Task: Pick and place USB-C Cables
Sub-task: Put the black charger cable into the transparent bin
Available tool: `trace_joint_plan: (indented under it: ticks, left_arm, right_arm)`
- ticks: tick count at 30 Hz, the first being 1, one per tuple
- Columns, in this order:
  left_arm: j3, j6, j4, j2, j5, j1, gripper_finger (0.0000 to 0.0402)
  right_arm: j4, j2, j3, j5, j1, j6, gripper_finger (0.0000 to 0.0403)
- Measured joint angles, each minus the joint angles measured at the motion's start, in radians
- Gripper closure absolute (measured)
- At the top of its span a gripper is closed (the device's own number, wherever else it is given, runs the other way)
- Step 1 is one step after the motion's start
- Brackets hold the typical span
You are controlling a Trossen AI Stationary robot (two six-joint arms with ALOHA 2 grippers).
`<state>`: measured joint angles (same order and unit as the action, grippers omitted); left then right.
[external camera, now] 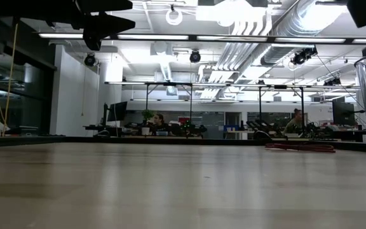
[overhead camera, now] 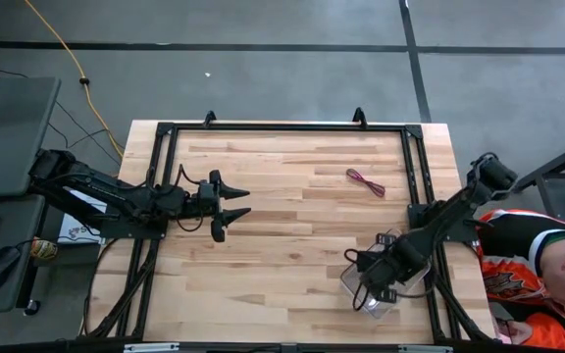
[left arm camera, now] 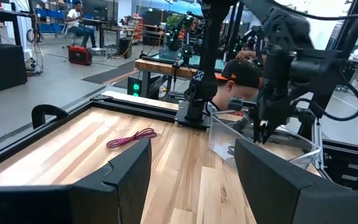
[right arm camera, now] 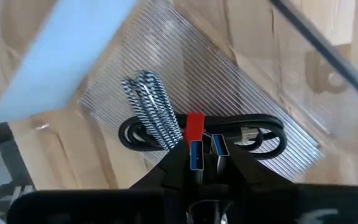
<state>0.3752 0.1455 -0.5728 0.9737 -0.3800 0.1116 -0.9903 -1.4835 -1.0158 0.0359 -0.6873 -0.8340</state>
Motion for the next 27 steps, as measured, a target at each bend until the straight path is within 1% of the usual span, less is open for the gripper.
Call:
trace_joint_plan:
  ticks: [4,9,19,23,27]
  left_arm:
    - [0.0,0.0,0.0,0.0,0.0,0.0,0.019]
    - [0.0,0.0,0.0,0.0,0.0,0.0,0.019]
    - [0.0,0.0,0.0,0.0,0.0,0.0,0.019]
    - [0.0,0.0,0.0,0.0,0.0,0.0,0.019]
    - [0.0,-0.005,0.0,0.0,0.0,0.0,0.019]
  right_arm:
    - [0.069,0.035,0.076,0.001,0.0,-0.021,0.0357]
    - [0.128,0.025,0.129,0.006,0.0,-0.014,0.0355]
    - [0.131,0.025,0.135,-0.007,0.0,-0.021,0.032]
    - [0.132,0.025,0.136,-0.011,0.0,-0.021,0.0315]
    - [0.135,0.025,0.136,-0.059,0.0,-0.011,0.0314]
